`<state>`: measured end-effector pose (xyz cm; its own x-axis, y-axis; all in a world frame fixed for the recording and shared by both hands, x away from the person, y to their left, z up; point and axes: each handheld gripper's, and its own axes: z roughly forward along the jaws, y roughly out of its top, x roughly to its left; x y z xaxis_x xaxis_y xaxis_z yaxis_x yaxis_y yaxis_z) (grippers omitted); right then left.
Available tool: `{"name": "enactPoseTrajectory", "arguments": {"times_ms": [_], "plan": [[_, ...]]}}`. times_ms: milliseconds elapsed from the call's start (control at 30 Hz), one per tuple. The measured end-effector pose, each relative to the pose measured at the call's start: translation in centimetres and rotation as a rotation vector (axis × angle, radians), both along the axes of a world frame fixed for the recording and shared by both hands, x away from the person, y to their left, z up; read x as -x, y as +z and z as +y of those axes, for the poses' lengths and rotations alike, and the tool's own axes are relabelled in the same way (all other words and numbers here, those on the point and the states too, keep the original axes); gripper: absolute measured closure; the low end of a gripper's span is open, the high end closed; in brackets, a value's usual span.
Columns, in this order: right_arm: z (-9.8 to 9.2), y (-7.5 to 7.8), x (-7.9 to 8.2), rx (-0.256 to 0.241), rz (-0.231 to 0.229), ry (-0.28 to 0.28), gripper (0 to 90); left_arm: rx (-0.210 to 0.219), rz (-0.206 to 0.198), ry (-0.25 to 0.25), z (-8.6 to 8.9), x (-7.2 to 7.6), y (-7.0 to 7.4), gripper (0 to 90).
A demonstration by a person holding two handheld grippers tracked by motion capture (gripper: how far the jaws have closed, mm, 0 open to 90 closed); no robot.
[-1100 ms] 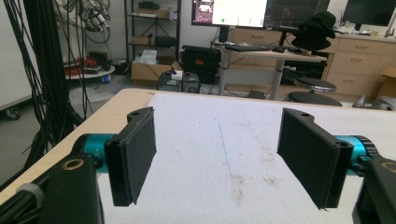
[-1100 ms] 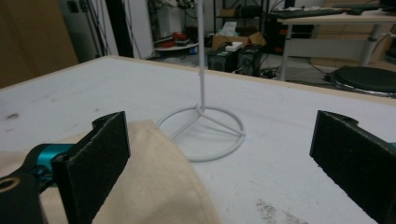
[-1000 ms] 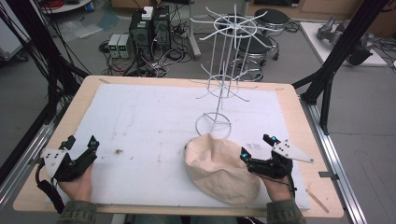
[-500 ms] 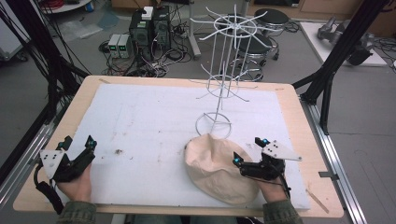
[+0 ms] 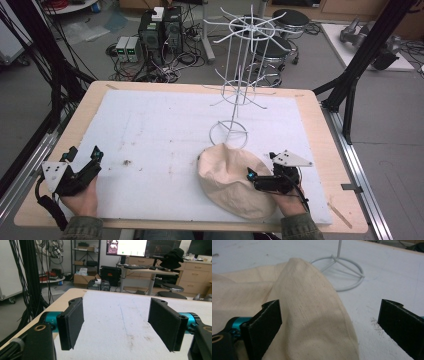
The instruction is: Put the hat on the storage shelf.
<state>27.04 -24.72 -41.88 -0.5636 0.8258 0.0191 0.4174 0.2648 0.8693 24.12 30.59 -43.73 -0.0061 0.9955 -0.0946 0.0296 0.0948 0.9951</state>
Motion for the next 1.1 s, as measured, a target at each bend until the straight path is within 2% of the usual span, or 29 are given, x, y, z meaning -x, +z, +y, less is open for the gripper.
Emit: {"name": "enactPoseTrajectory", "arguments": {"times_ms": [233,333,467,633,867,1100], "plan": [[-0.1,-0.5,-0.3,0.023,0.021,-0.007,4.2,-0.002,0.0,-0.004,-0.1,-0.1,0.0,28.7],[-0.2,-0.8,-0.5,0.019,0.042,-0.019,4.4,0.001,0.019,-0.016,0.0,-0.2,-0.2,28.7],[0.1,-1.2,-0.7,0.073,0.068,-0.024,4.9,0.0,0.018,-0.018,-0.1,-0.3,-0.2,28.6],[0.3,-1.7,-1.0,0.098,0.122,-0.026,5.5,0.004,0.03,-0.03,0.0,-0.4,-0.2,28.4],[0.2,-1.8,-1.1,0.105,0.13,-0.031,5.4,-0.001,0.026,-0.034,-0.1,-0.3,-0.2,28.4],[0.4,-1.9,-1.3,0.131,0.139,-0.042,5.5,-0.002,0.025,-0.031,-0.2,-0.3,-0.2,28.4]]}}
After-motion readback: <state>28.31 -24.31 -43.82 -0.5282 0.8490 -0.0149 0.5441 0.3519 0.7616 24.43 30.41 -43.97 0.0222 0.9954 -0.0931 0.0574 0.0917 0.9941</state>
